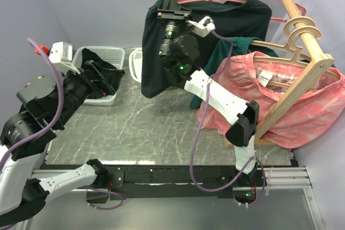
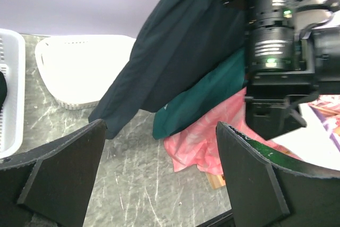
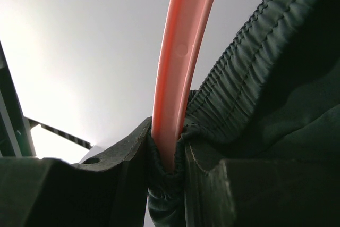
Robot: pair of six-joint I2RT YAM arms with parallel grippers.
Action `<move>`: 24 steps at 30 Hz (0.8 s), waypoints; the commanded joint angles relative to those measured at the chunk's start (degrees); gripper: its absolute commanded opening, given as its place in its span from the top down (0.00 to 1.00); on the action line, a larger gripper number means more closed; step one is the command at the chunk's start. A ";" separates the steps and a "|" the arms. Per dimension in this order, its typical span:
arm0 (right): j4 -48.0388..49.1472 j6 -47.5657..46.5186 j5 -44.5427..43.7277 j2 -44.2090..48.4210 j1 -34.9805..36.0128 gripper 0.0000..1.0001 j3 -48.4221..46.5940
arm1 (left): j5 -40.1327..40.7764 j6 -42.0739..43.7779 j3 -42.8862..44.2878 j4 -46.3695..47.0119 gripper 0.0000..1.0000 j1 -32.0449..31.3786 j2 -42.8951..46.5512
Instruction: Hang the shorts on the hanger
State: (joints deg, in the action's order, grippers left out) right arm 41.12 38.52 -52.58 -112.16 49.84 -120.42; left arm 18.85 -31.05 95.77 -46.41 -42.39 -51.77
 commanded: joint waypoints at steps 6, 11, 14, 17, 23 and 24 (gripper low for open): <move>3.53 -2.58 -3.93 9.23 -3.52 1.00 3.70 | -2.33 -1.12 -1.28 3.61 0.11 0.03 -1.23; 0.45 0.84 -7.01 11.08 -5.19 1.00 4.49 | -2.59 -1.12 -1.37 3.61 0.11 0.03 -2.02; -2.26 4.43 -7.54 12.14 -6.42 1.00 5.28 | -2.77 -1.12 -1.72 3.87 0.11 0.03 -1.93; -4.37 7.78 -7.63 13.10 -7.74 1.00 5.63 | -2.86 -1.30 -2.07 4.05 0.11 0.03 -2.02; -10.17 15.15 -10.08 13.90 -9.93 1.00 4.41 | -3.47 -1.30 -2.34 4.31 0.11 0.03 -2.28; -10.97 16.40 -10.35 14.25 -10.20 1.00 4.32 | -3.47 -1.21 -2.34 4.31 0.10 0.12 -2.28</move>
State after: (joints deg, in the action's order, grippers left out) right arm 33.36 47.94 -60.05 -102.78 41.43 -114.67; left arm 16.49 -31.38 93.58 -44.62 -42.41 -53.89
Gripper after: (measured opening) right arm 0.317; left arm 0.895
